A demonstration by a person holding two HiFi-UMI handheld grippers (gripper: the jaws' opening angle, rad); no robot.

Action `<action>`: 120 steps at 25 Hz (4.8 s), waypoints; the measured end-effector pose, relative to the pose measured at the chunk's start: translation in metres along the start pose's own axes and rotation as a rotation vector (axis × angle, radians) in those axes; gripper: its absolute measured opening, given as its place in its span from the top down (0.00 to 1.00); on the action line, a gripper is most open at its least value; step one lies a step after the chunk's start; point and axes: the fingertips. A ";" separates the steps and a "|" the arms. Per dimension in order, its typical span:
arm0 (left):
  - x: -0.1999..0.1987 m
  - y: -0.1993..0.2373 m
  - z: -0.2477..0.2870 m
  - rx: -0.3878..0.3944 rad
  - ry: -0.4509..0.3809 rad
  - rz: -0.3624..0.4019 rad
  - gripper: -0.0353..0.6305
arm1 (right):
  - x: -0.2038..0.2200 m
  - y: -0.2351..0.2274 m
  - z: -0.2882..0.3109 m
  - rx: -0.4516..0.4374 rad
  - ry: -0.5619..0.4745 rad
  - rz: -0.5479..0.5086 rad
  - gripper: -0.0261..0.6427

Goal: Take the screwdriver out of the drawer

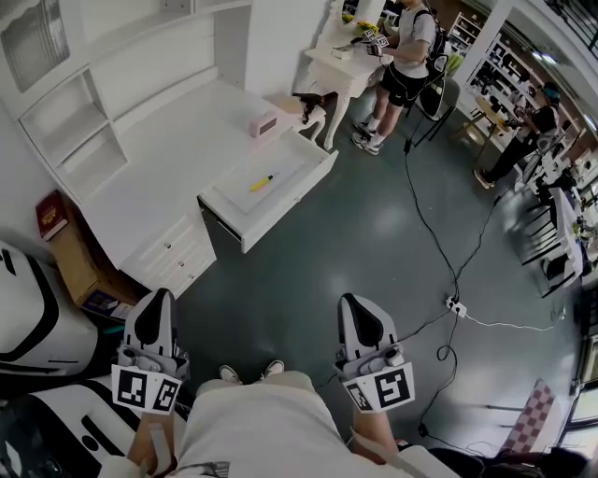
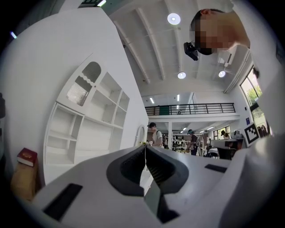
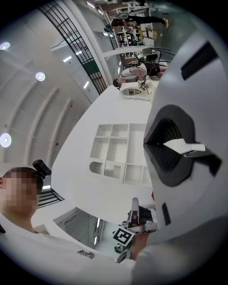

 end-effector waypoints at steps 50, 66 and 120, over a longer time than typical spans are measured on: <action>0.066 0.147 0.333 0.169 0.169 -0.065 0.24 | 0.049 -0.096 0.297 0.074 0.132 -0.021 0.95; 0.157 0.133 0.435 0.232 0.317 -0.080 0.24 | 0.092 -0.168 0.322 0.176 0.182 0.024 0.95; 0.559 0.151 0.547 0.337 1.238 0.395 0.60 | 0.202 -0.251 0.321 0.216 0.393 0.137 0.95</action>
Point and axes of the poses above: the fingertips, and each gripper's own axes: z forward along the fingers, y to its left, x out of its underside, and after that the axes turned 5 degrees about -z, right-handed
